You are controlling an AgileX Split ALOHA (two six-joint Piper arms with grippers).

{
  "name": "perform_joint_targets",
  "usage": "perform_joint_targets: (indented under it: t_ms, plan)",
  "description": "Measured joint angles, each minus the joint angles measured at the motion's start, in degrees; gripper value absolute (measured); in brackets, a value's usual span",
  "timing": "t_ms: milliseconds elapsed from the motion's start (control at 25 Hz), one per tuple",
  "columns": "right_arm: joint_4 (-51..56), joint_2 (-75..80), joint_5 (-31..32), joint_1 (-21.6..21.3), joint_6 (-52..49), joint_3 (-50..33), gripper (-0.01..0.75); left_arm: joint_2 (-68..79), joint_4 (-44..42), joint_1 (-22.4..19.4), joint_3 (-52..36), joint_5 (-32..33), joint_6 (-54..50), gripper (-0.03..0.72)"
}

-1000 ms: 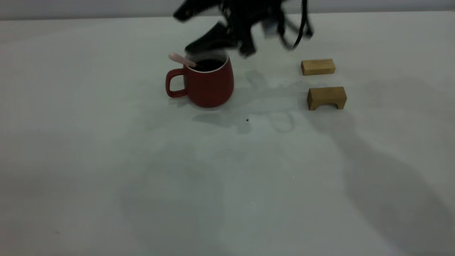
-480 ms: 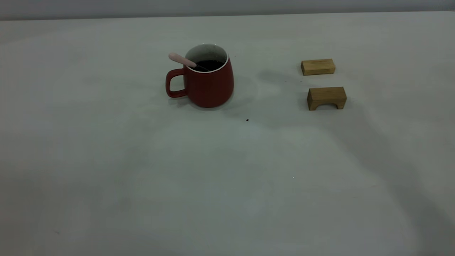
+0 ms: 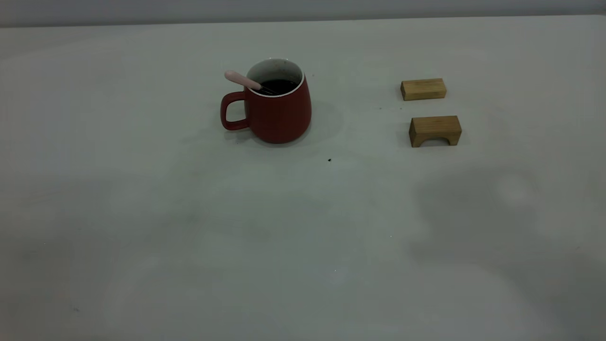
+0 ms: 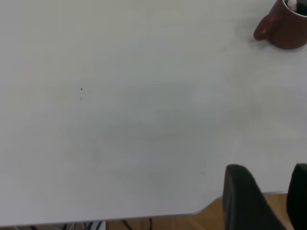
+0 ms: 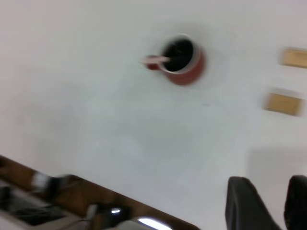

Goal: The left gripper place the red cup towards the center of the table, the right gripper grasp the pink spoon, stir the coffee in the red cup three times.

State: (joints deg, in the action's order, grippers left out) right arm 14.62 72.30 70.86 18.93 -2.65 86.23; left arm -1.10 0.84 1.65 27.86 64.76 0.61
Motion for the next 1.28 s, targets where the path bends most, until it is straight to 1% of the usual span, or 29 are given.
perform_joint_targets:
  t_ms: [120,200,360,480,680,800,1000,1280]
  plan:
    - [-4.7,-11.2,0.0,-0.2,1.1,-10.0,0.232,0.0,0.0,0.0,0.0,0.0,0.0,0.299]
    - [-6.4,-18.8,0.0,-1.4,2.6,-17.4,0.232,0.0,0.0,0.0,0.0,0.0,0.0,0.299]
    - [-8.1,-34.7,0.0,-7.0,4.6,-29.6,0.232,0.0,0.0,0.0,0.0,0.0,0.0,0.299]
    - [-8.9,-45.0,0.1,-10.8,5.9,-36.9,0.234,0.0,0.0,0.0,0.0,0.0,0.0,0.299]
    - [-9.8,-56.0,0.1,-16.1,5.9,-47.6,0.236,0.0,0.0,0.0,0.0,0.0,0.0,0.299]
    - [-10.3,-60.1,-0.7,-17.3,6.0,-52.5,0.236,0.0,0.0,0.0,0.0,0.0,0.0,0.299]
    - [-11.6,-65.3,-5.5,-17.5,6.0,-58.0,0.236,0.0,0.0,0.0,0.0,0.0,0.0,0.299]
    - [-11.7,-70.0,-5.9,-17.6,6.1,-59.3,0.237,0.0,0.0,0.0,0.0,0.0,0.0,0.299]
